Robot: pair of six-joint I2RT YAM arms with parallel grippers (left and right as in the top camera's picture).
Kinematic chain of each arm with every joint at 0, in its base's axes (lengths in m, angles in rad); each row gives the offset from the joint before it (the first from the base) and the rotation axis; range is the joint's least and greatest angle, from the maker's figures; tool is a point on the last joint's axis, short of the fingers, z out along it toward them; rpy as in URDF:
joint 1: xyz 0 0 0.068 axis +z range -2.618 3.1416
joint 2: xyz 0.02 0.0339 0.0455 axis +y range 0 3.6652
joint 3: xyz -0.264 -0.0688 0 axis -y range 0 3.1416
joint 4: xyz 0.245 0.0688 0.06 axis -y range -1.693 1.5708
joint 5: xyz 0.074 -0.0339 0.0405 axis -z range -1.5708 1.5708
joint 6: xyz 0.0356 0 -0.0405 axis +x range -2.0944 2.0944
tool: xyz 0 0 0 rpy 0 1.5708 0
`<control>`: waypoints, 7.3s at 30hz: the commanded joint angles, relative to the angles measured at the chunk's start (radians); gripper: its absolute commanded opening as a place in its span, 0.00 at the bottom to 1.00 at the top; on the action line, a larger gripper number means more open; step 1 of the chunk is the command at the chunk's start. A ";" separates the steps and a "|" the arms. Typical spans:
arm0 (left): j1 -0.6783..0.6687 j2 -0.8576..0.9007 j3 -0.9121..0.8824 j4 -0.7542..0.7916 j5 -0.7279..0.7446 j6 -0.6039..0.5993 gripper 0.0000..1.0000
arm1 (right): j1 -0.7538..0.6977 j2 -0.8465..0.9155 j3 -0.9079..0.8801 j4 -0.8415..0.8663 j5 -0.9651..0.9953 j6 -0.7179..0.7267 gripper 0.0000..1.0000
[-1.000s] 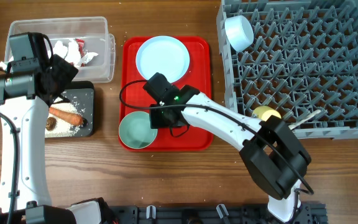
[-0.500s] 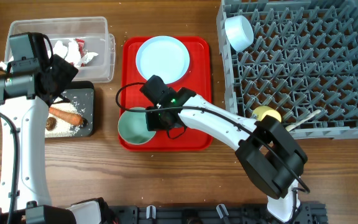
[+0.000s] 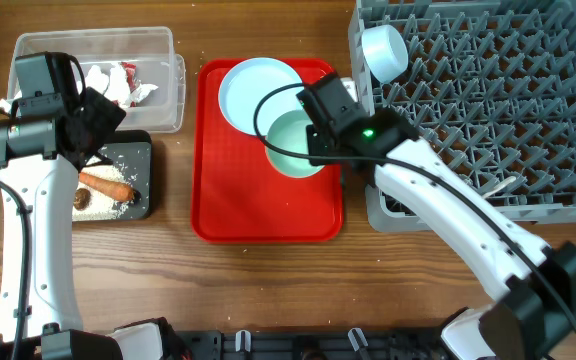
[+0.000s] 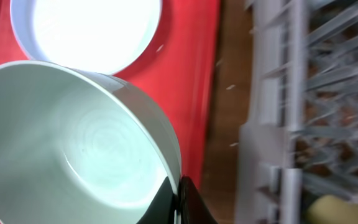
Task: Sort waste into correct bins and load items into the dishwasher rack
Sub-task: 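Carry the teal bowl into the dish rack and release it, then move the right gripper back to the white plate and grasp its rim, then lift the white plate and stand it upright in the rack's back corner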
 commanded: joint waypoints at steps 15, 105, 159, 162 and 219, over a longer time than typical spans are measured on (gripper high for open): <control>0.003 0.007 0.008 0.000 -0.016 -0.017 1.00 | -0.146 -0.115 0.015 -0.071 0.587 -0.092 0.04; 0.003 0.007 0.008 -0.001 -0.016 -0.017 1.00 | -0.044 0.541 0.283 0.226 -0.183 0.136 0.60; 0.003 0.007 0.008 0.000 -0.016 -0.017 1.00 | -0.156 0.620 0.282 0.125 -0.219 0.011 0.04; 0.003 0.007 0.008 -0.001 -0.016 -0.017 1.00 | -0.157 0.523 0.283 0.126 -0.198 -0.066 0.04; 0.003 0.007 0.008 0.000 -0.016 -0.017 1.00 | -0.813 0.270 0.282 -0.117 -0.337 0.209 0.64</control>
